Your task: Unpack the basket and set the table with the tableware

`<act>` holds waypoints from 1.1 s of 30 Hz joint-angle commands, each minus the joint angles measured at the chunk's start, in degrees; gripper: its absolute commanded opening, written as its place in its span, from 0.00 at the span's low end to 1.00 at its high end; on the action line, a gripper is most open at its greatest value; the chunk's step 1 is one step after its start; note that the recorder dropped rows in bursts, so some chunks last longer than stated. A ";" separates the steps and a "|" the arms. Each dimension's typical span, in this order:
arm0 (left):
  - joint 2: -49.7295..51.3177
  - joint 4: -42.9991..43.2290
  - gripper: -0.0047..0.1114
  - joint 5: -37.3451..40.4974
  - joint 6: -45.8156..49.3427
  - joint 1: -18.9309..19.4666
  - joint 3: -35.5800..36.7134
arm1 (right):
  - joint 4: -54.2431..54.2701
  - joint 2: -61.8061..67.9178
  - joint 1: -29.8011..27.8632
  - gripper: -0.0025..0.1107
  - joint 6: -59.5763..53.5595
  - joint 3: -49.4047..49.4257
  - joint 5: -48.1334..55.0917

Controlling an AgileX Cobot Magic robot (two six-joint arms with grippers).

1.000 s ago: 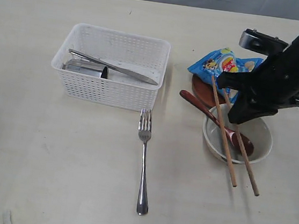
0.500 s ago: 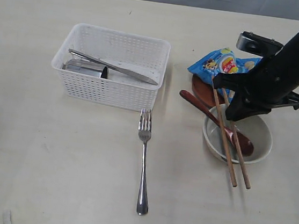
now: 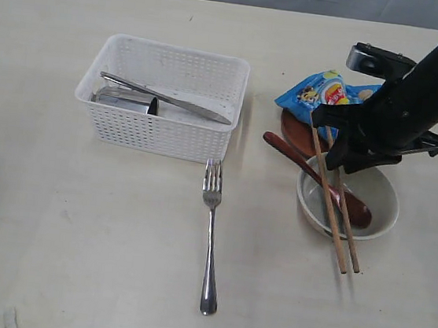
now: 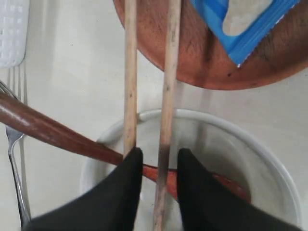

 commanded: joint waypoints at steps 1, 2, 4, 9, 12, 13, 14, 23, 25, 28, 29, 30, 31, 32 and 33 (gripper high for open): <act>-0.17 0.03 0.04 -0.01 0.07 0.24 0.20 | -0.42 0.05 0.07 0.40 -0.54 0.09 0.07; -0.17 0.03 0.04 -0.01 0.07 0.24 0.20 | -0.42 -0.06 0.07 0.40 -0.54 0.09 0.07; -0.17 0.03 0.04 -0.01 0.07 0.24 0.20 | -0.42 -0.33 0.07 0.39 -1.08 0.09 0.07; -0.17 0.03 0.04 -0.01 0.07 0.24 0.20 | -2.24 -2.72 0.07 0.40 -1.91 -0.46 0.36; -0.17 0.03 0.04 -0.01 0.07 0.24 0.20 | -3.52 -4.40 0.07 0.40 -1.91 -1.91 2.55; -0.17 0.03 0.04 -0.01 0.07 0.24 0.20 | -3.93 -4.76 0.07 0.40 -1.80 -2.29 3.49; -0.17 0.03 0.04 -0.01 0.07 0.24 0.20 | -4.14 -5.23 0.07 0.40 -1.39 -2.45 4.46; -0.17 0.03 0.04 -0.01 0.07 0.24 0.20 | -9.30 -5.46 7.10 0.58 2.63 -2.45 10.07; -0.17 0.03 0.04 -0.01 0.07 0.24 0.20 | -12.58 -5.20 9.80 0.59 5.80 -2.45 8.83; -0.17 0.03 0.04 -0.01 0.07 0.24 0.20 | -17.85 -4.37 13.48 0.59 11.01 -2.45 7.81; -0.17 0.03 0.04 -0.01 0.07 0.24 0.20 | -19.69 -4.07 14.39 0.59 13.11 -2.45 7.77; -0.17 0.03 0.04 -0.01 0.07 0.24 0.20 | -21.31 -3.80 15.34 0.59 15.29 -2.45 7.77; -0.17 0.03 0.04 -0.01 0.07 0.24 0.20 | -22.53 -3.37 16.03 0.59 17.41 -2.45 7.77; -0.17 0.03 0.04 -0.01 0.07 0.24 0.20 | -23.19 -3.23 16.20 0.59 18.88 -2.45 7.73; -0.17 0.03 0.04 -0.01 0.07 0.24 0.20 | -23.33 -2.77 16.20 0.59 19.99 -2.45 7.73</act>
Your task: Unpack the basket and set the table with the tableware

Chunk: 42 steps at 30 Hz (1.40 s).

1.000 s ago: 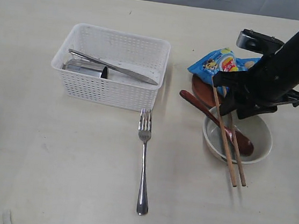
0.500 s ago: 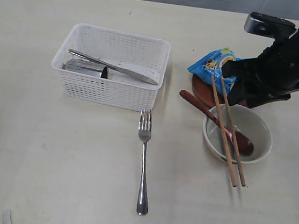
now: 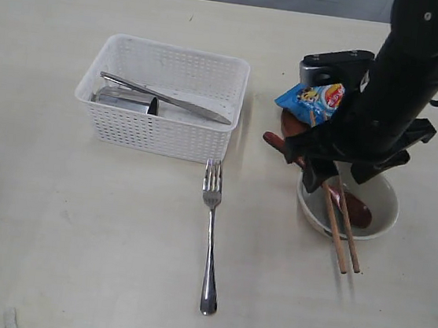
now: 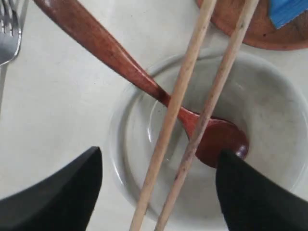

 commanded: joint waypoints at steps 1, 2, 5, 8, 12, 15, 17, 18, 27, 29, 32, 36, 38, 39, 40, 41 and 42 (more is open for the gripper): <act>-0.17 0.03 0.04 -0.01 0.07 0.24 0.20 | -4.27 1.49 1.19 0.59 7.55 -0.25 -0.73; -0.17 0.03 0.04 -0.01 0.07 0.24 0.20 | -4.04 1.84 1.19 0.59 7.83 -0.25 -0.73; -0.17 0.03 0.04 -0.01 0.07 0.24 0.20 | -3.59 3.28 1.82 0.56 7.72 0.02 -0.52; -0.17 0.03 0.04 -0.01 0.07 0.24 0.20 | -3.86 4.57 2.52 0.54 7.59 0.54 -0.82; -0.17 0.03 0.04 -0.01 0.07 0.24 0.20 | -4.08 4.57 2.52 0.53 7.59 0.54 -0.83; -0.17 0.03 0.04 -0.01 0.07 0.24 0.20 | -6.10 4.57 2.52 0.43 7.59 0.54 -0.83; -0.17 0.03 0.04 -0.01 0.07 0.24 0.20 | -7.09 4.57 2.52 0.32 7.72 0.54 -0.37; -0.17 0.03 0.04 -0.01 0.07 0.24 0.20 | -7.09 4.57 2.52 0.30 7.72 0.54 -0.37; -0.17 0.03 0.04 -0.01 0.07 0.24 0.20 | -7.62 4.57 2.52 0.29 8.83 0.54 -0.37; -0.17 0.03 0.04 -0.01 0.07 0.24 0.20 | -7.75 4.57 2.52 0.29 8.83 0.54 -0.37; -0.17 0.03 0.04 -0.01 0.07 0.24 0.20 | -7.75 4.57 2.52 0.29 8.83 0.42 -0.37; -0.17 0.03 0.04 -0.01 0.07 0.24 0.20 | -7.75 4.57 2.52 0.29 8.83 0.33 -0.20; -0.17 0.03 0.04 -0.01 0.07 0.24 0.20 | -7.75 4.57 2.52 0.29 8.61 0.28 0.05; -0.17 0.03 0.04 -0.01 0.07 0.24 0.20 | -7.75 4.57 2.52 0.30 8.29 0.28 0.67; -0.17 0.03 0.04 -0.01 0.07 0.24 0.20 | -7.75 4.57 2.52 0.31 7.58 0.28 0.84; -0.17 0.03 0.04 -0.01 0.07 0.24 0.20 | -7.75 4.57 2.52 0.33 7.29 0.28 1.11; -0.17 0.03 0.04 -0.01 0.07 0.24 0.20 | -7.75 4.57 2.52 0.35 7.28 0.28 1.35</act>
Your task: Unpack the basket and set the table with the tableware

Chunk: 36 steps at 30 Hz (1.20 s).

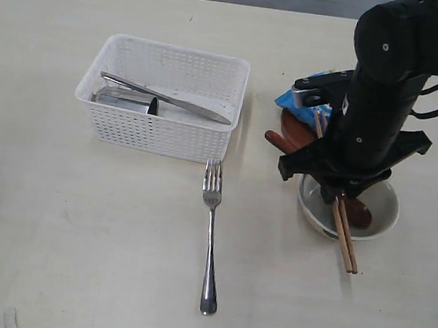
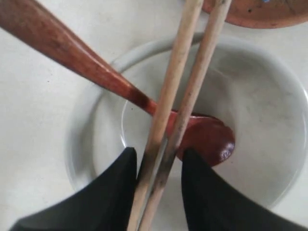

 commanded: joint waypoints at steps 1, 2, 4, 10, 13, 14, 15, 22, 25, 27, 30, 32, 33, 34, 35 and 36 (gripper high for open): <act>-0.17 0.03 0.04 -0.01 0.07 0.24 0.20 | -0.71 -0.13 0.01 0.39 -1.29 -0.26 1.33; -0.17 0.03 0.04 -0.01 0.07 0.24 0.20 | -0.71 -0.38 0.01 0.41 -1.29 -0.36 1.33; -0.17 0.03 0.04 -0.01 0.07 0.24 0.20 | -0.71 -0.94 0.01 0.45 -1.29 -1.27 1.58; -0.17 0.03 0.04 -0.01 0.07 0.24 0.20 | -0.71 -4.07 0.01 0.44 -2.50 -9.27 6.54; -0.17 0.03 0.04 -0.01 0.07 0.24 0.20 | 0.92 -6.01 0.01 0.44 -4.17 -14.37 8.60; -0.17 0.03 0.04 -0.01 0.07 0.24 0.20 | 1.87 -6.48 0.01 0.44 -4.88 -15.70 8.73; -0.17 0.03 0.04 -0.01 0.07 0.24 0.20 | 3.46 -7.04 0.01 0.44 -6.01 -17.23 8.73; -0.17 0.03 0.04 -0.01 0.07 0.24 0.20 | 22.83 -6.39 2.58 0.44 -13.99 -22.87 5.92; -0.17 0.03 0.04 -0.01 0.07 0.24 0.20 | 31.24 -2.52 2.57 0.44 -14.67 -25.04 3.62; -0.17 0.03 0.04 -0.01 0.07 0.24 0.20 | 35.34 0.57 2.41 0.44 -15.56 -26.87 2.38; -0.17 0.03 0.04 -0.01 0.07 0.24 0.20 | 41.87 5.51 2.95 0.44 -19.20 -30.56 2.14; -0.17 0.03 0.04 -0.01 0.07 0.24 0.20 | 41.97 8.81 4.45 0.44 -21.21 -33.60 1.89; -0.17 0.03 0.04 -0.01 0.07 0.24 0.20 | 41.06 10.39 5.17 0.44 -20.85 -34.85 1.77; -0.17 0.03 0.04 -0.01 0.07 0.24 0.20 | 40.64 11.93 6.04 0.44 -20.00 -36.56 1.47; -0.17 0.03 0.04 -0.01 0.07 0.24 0.20 | 40.78 13.50 6.51 0.44 -19.42 -37.66 0.97; -0.17 0.03 0.04 -0.01 0.07 0.24 0.20 | 40.92 14.79 6.68 0.44 -18.63 -38.79 0.49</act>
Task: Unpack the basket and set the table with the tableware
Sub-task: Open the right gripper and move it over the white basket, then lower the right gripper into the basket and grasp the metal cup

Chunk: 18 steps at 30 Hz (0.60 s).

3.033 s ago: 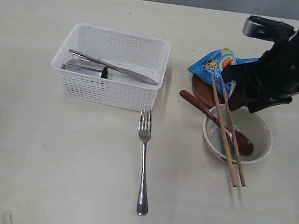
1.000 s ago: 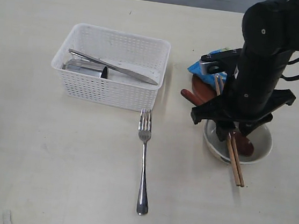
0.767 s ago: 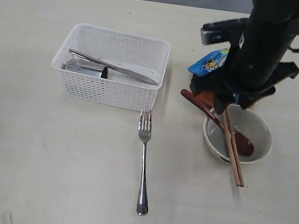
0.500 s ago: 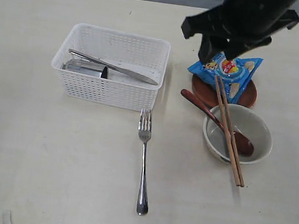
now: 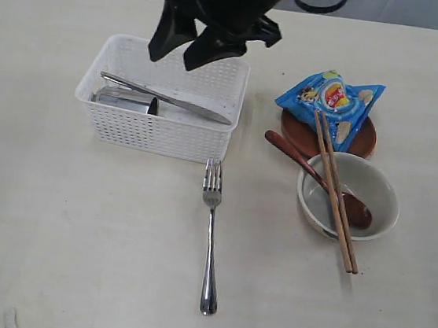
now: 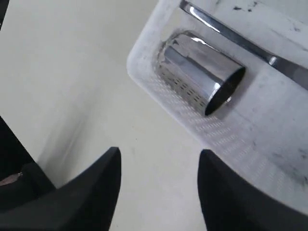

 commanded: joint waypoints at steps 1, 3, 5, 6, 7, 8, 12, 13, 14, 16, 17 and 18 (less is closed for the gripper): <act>-0.17 0.03 0.04 -0.01 0.07 0.24 0.20 | 1.13 6.56 1.93 0.44 2.46 -6.16 -2.18; -0.17 0.03 0.04 -0.01 0.07 0.24 0.20 | 1.70 9.49 1.91 0.44 5.10 -8.49 -2.65; -0.17 0.03 0.04 -0.01 0.07 0.24 0.20 | 1.58 12.20 1.50 0.44 7.29 -10.87 -2.53; -0.17 0.03 0.04 -0.01 0.07 0.24 0.20 | 1.02 13.50 1.50 0.44 7.29 -11.86 -2.40; -0.17 0.03 0.04 -0.01 0.07 0.24 0.20 | 0.05 14.56 1.41 0.44 7.29 -12.72 -2.40; -0.17 0.03 0.04 -0.01 0.07 0.24 0.20 | -0.97 15.41 1.41 0.44 7.29 -13.34 -2.40; -0.17 0.03 0.04 -0.01 0.07 0.24 0.20 | -5.80 17.10 1.41 0.44 8.88 -14.84 -2.40; -0.17 0.03 0.04 -0.01 0.07 0.24 0.20 | -5.36 17.32 1.41 0.44 9.20 -14.84 -1.91; -0.17 0.03 0.04 -0.01 0.07 0.24 0.20 | -4.99 17.87 1.41 0.44 9.31 -14.84 -1.35; -0.17 0.03 0.04 -0.01 0.07 0.24 0.20 | -4.41 18.93 1.41 0.44 9.75 -14.84 -0.46; -0.17 0.03 0.04 -0.01 0.07 0.24 0.20 | -4.41 19.53 1.41 0.44 9.57 -14.84 -0.37; -0.17 0.03 0.04 -0.01 0.07 0.24 0.20 | -4.41 19.98 1.41 0.44 9.39 -14.84 -0.53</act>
